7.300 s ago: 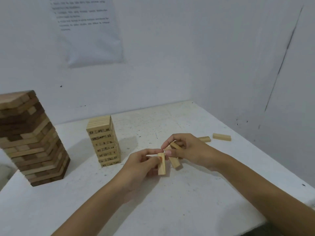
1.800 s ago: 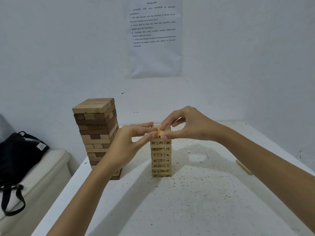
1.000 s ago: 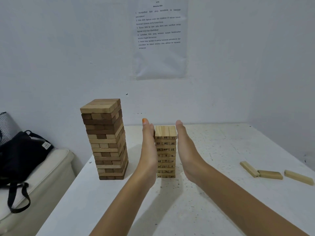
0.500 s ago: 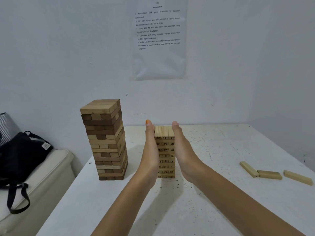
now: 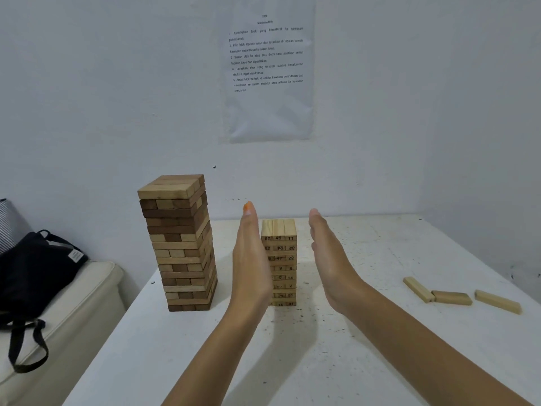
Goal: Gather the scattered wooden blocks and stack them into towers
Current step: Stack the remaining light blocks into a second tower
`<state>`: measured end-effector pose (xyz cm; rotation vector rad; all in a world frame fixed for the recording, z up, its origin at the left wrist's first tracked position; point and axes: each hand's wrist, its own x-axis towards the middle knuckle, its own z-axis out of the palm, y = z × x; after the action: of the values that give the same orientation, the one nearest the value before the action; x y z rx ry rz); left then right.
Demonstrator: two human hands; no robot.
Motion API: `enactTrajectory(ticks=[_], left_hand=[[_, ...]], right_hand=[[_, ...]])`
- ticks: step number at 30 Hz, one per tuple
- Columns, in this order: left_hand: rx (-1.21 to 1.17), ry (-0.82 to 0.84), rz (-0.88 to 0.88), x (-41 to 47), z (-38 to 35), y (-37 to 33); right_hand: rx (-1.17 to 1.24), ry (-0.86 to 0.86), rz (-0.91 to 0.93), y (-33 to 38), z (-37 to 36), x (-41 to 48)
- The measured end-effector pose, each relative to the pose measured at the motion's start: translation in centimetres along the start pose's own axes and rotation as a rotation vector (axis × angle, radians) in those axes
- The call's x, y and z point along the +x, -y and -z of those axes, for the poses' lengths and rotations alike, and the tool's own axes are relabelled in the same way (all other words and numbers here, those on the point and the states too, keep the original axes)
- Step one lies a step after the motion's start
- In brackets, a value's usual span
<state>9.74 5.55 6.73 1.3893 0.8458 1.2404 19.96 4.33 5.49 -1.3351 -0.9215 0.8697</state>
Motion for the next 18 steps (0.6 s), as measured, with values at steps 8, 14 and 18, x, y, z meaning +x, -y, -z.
enactTrajectory(ticks=[8,14,18], left_hand=[[0.022,0.111,-0.275,-2.5,-3.3,-0.3],[0.120,0.214,-0.302,-3.1,-7.1,1.0],[0.209,0.312,-0.295,-2.6,-9.6,2.9]], right_hand=[[-0.013,-0.150,0.188,1.6,3.7,-2.2],[-0.059,-0.270,0.281,1.5,8.7,-3.9],[-0.158,-0.319,0.273,0.6,13.2,-4.1]])
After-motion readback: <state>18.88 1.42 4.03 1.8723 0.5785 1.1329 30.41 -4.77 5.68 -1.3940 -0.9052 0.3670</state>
